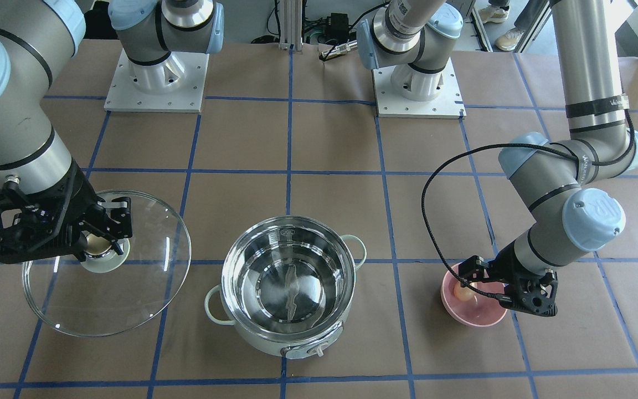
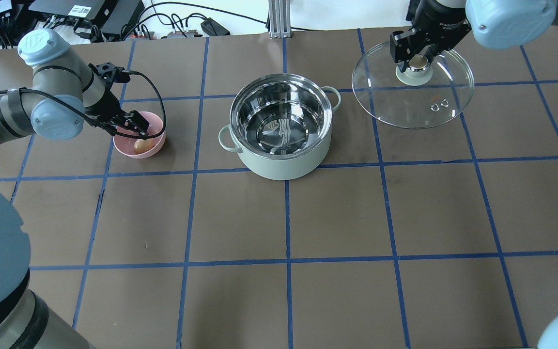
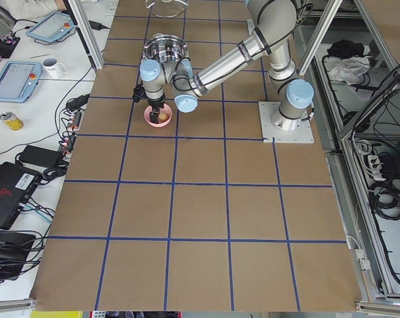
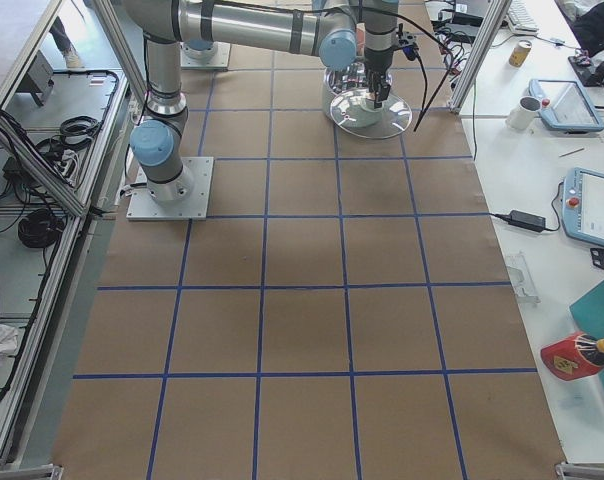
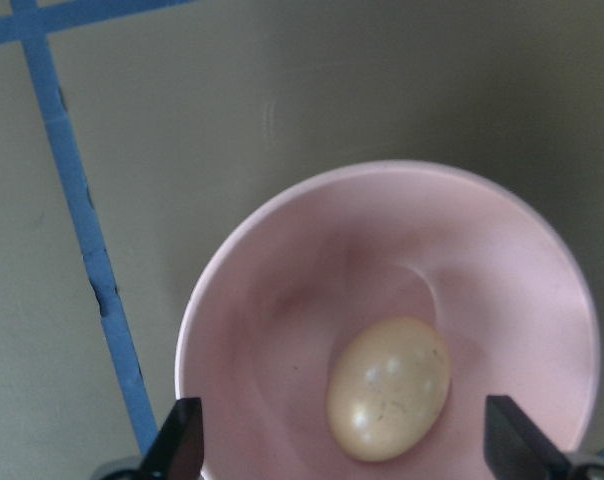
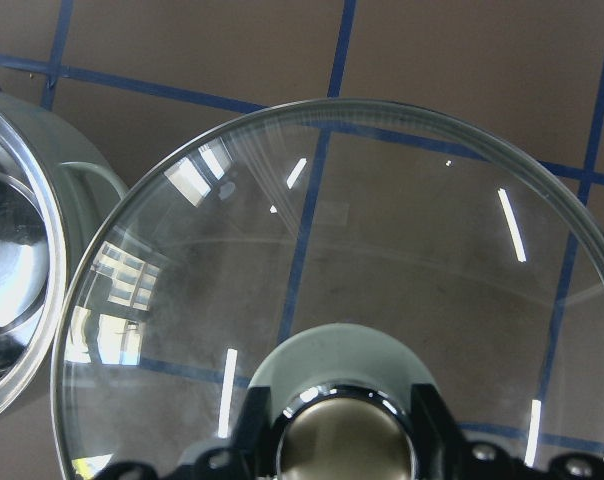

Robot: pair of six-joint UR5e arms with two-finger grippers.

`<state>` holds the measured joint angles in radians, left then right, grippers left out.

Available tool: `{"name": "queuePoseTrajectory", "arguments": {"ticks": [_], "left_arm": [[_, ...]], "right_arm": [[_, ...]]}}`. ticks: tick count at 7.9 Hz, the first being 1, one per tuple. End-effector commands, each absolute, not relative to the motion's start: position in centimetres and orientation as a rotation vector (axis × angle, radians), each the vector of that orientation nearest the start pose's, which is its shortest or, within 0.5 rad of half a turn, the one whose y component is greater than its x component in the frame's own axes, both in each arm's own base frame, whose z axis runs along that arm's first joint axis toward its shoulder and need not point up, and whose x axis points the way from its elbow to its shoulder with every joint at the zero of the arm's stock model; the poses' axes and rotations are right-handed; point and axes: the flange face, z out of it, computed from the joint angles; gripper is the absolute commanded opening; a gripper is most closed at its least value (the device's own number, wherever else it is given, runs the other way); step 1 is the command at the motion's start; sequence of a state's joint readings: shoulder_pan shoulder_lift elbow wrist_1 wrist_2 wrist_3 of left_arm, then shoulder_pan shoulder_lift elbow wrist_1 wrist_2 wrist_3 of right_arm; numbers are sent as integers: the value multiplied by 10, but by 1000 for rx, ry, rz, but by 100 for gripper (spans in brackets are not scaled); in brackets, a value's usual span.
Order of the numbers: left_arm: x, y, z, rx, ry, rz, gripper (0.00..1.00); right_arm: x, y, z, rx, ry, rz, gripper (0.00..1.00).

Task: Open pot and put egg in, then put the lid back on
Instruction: 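Close the left gripper around the egg in the pink bowl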

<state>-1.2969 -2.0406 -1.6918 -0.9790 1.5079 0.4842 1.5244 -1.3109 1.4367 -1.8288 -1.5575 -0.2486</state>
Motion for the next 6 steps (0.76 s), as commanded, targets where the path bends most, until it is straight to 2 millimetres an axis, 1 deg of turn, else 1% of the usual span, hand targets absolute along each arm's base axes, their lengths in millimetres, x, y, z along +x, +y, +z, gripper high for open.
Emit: {"name": "queuePoseTrajectory", "arguments": {"ticks": [1, 3, 4, 6], "left_arm": [[31, -636, 227, 320, 3172, -50, 100], [20, -638, 229, 343, 3164, -85, 100], [17, -639, 229, 348, 3166, -94, 92], [17, -637, 224, 365, 3169, -82, 88]], "right_arm": [[85, -620, 438, -314, 3117, -209, 0], [80, -622, 440, -339, 3133, -243, 0], [77, -623, 439, -346, 3134, -241, 0], [53, -624, 441, -371, 3134, -246, 0]]}}
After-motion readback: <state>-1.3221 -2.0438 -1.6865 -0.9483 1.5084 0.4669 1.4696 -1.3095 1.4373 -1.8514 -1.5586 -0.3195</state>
